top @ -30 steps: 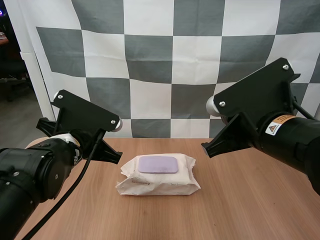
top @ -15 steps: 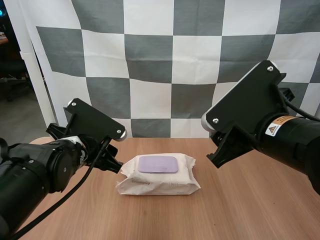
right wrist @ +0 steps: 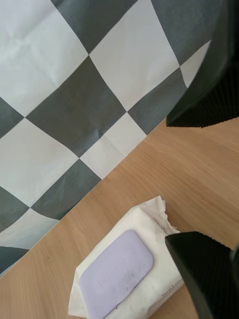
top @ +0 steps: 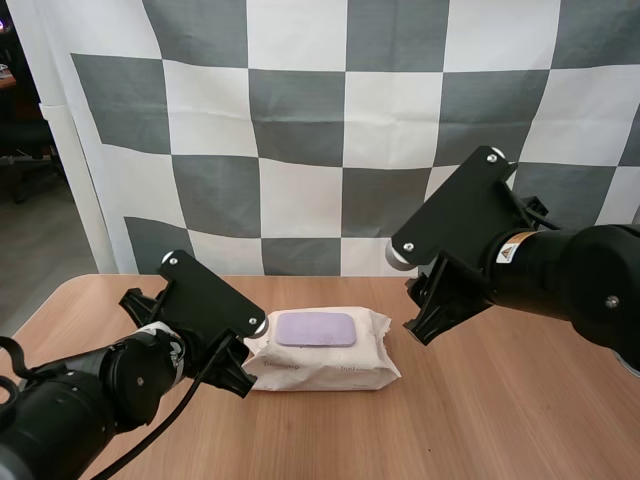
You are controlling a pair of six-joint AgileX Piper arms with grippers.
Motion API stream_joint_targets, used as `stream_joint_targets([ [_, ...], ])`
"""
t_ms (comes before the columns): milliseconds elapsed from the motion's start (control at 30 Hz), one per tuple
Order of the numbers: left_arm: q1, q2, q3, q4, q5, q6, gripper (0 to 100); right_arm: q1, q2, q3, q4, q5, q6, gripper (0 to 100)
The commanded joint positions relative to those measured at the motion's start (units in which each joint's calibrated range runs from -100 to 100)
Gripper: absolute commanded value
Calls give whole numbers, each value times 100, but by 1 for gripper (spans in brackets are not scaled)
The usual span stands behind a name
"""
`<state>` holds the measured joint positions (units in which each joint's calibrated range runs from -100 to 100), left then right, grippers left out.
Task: Open the wet wipes lid
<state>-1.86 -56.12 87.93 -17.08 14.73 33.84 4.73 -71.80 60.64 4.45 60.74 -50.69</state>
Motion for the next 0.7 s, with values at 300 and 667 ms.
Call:
stream_joint_targets([
  [300, 0, 1662, -1, -1292, -906, 1812, 100, 1, 352, -2, -4, -280, -3, 100],
  [667, -178, 1808, -26, -2162, -291, 2788, 100, 1, 707, -2, 178, -392, -3, 100],
])
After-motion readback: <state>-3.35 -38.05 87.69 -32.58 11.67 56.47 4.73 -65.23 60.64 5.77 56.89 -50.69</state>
